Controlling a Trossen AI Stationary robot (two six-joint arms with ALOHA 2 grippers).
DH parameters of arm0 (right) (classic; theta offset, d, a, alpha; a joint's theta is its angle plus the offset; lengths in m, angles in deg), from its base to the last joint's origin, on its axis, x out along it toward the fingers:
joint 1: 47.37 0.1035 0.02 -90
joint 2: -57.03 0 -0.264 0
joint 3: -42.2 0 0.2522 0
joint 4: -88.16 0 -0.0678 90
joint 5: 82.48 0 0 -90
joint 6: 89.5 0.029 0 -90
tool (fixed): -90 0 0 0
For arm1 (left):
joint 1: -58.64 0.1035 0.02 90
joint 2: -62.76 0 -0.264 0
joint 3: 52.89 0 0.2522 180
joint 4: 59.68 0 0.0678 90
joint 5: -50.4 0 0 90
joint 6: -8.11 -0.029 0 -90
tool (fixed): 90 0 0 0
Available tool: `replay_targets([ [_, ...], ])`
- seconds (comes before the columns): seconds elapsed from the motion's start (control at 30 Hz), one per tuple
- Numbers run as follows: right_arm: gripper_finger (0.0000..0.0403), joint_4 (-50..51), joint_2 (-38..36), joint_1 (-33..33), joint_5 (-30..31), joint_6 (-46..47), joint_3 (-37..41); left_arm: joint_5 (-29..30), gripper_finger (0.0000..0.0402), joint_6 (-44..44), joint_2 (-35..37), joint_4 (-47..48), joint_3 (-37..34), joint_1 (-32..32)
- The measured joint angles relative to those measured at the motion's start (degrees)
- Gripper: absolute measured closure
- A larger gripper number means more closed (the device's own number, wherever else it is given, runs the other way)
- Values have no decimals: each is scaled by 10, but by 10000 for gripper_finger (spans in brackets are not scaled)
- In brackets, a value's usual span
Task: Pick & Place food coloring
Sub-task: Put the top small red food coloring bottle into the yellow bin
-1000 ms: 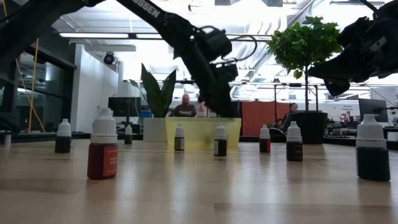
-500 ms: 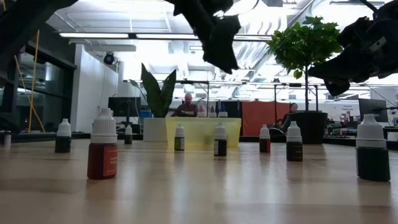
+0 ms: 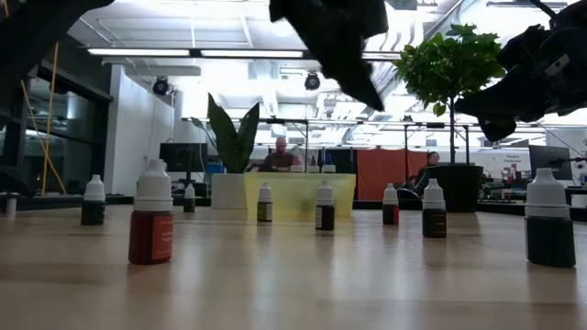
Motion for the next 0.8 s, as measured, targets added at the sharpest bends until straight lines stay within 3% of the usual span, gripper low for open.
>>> replay_targets([
  [0.5,402,0,4,0,0,0,0,-16,159,-39,-15,-85,-99,-26],
  [0.8,402,0,4,0,0,0,0,1,159,-33,-41,-153,-114,-26],
])
